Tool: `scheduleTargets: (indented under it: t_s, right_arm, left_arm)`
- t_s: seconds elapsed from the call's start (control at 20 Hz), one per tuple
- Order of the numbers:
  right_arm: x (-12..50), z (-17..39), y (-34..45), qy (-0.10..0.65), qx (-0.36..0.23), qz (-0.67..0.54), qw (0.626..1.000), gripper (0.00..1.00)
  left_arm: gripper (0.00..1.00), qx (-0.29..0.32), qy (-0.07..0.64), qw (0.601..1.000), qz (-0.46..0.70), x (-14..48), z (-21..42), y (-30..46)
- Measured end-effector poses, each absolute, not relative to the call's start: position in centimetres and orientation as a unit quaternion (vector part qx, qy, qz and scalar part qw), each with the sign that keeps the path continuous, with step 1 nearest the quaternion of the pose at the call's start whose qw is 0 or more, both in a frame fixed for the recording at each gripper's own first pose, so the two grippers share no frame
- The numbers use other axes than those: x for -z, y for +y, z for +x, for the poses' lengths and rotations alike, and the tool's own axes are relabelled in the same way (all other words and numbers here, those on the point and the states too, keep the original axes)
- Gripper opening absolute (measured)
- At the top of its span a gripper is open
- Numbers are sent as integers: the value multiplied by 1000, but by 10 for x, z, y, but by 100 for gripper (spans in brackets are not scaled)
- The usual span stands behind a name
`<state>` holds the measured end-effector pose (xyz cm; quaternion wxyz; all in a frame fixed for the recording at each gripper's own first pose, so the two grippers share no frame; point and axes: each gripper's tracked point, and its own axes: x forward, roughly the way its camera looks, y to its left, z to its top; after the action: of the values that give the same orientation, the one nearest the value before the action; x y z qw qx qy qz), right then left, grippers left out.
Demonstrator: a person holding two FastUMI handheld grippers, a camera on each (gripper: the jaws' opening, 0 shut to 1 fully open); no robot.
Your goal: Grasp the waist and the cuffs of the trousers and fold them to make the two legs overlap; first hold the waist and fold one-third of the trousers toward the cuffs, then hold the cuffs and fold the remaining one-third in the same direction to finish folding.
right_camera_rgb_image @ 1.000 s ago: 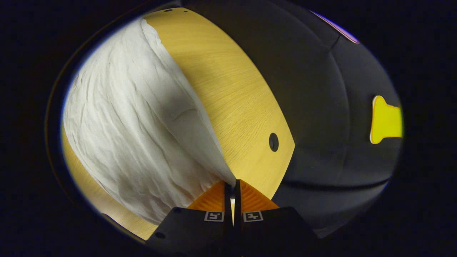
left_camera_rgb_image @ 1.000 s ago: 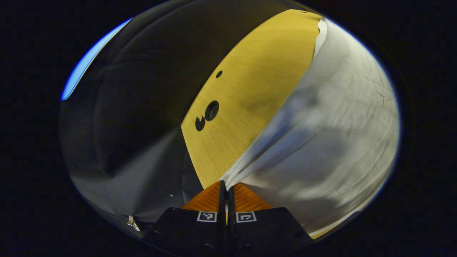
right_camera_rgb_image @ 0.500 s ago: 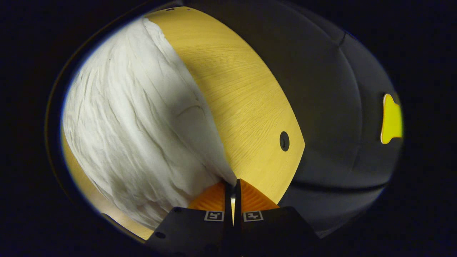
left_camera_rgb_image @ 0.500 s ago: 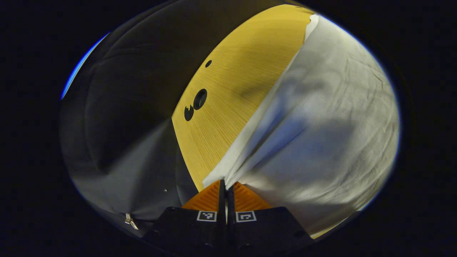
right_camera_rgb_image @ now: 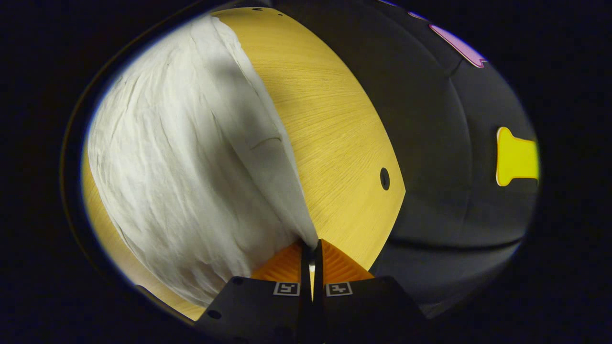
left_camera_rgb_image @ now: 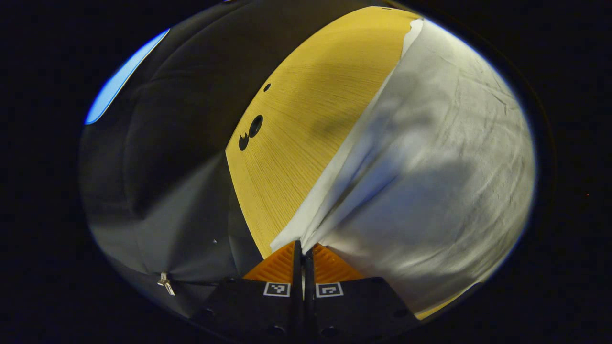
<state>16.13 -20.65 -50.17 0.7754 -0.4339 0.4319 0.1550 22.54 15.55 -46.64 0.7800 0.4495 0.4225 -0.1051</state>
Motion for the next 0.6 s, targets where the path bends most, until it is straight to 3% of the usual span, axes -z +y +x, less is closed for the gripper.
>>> scheduleTargets:
  t_s: [0.15, 0.6]
  right_arm:
    - [496, 136, -203, 436, -156, -430, 775, 5]
    - [506, 131, -221, 423, -156, -448, 772, 5]
  left_arm:
    - [5, 107, 426, 783, 442, 466, 203, 153]
    - [5, 114, 418, 772, 465, 466, 172, 150]
